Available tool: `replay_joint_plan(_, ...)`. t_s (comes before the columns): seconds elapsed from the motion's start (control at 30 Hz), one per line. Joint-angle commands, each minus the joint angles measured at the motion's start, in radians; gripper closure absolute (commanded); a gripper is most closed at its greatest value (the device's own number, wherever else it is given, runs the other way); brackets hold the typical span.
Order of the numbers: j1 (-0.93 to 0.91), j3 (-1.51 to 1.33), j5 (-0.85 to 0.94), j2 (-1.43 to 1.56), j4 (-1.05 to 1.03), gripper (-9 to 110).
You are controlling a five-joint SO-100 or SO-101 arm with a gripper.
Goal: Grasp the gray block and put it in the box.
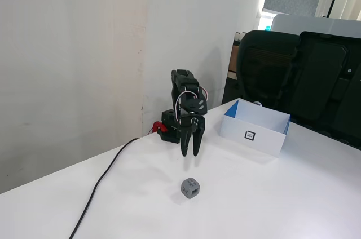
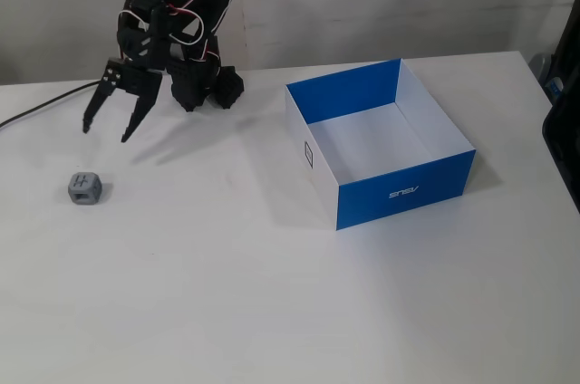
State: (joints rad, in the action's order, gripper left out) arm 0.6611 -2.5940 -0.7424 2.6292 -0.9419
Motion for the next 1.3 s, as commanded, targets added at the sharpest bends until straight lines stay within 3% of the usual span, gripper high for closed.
replay_joint_plan(0.0,0.011,0.112,-0.011,-0.069,0.038,72)
replay_joint_plan(0.4,-0.006,0.278,-0.026,-0.391,0.072,64)
replay_joint_plan(1.27,-0.063,0.517,-0.061,-0.804,0.052,64)
